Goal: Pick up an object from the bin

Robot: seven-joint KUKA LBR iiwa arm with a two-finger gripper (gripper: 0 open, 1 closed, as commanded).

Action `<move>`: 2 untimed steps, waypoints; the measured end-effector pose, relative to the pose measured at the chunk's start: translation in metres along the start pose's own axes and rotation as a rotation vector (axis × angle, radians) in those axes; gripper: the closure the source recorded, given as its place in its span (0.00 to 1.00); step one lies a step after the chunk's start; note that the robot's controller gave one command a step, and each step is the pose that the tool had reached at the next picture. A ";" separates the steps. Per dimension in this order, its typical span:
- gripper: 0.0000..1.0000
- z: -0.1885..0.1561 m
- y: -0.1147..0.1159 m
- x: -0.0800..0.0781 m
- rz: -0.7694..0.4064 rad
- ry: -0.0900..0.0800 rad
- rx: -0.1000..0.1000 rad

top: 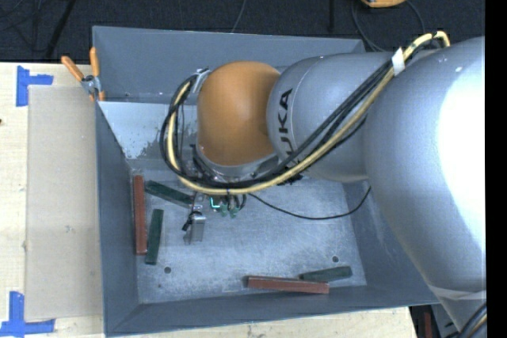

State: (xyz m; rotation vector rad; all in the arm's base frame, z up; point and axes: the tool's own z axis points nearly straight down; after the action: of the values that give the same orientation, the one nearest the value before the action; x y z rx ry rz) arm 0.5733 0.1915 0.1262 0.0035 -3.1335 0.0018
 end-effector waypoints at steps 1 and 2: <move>0.00 0.059 0.000 0.027 -0.200 -0.001 0.001; 0.00 -0.032 -0.052 -0.015 -0.162 -0.018 -0.002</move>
Offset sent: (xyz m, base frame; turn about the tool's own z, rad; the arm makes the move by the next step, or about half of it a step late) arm -0.0254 -0.0005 -0.0562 -0.1994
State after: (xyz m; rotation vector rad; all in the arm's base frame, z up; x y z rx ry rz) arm 0.5885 0.1399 0.1582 0.2582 -3.1412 -0.0020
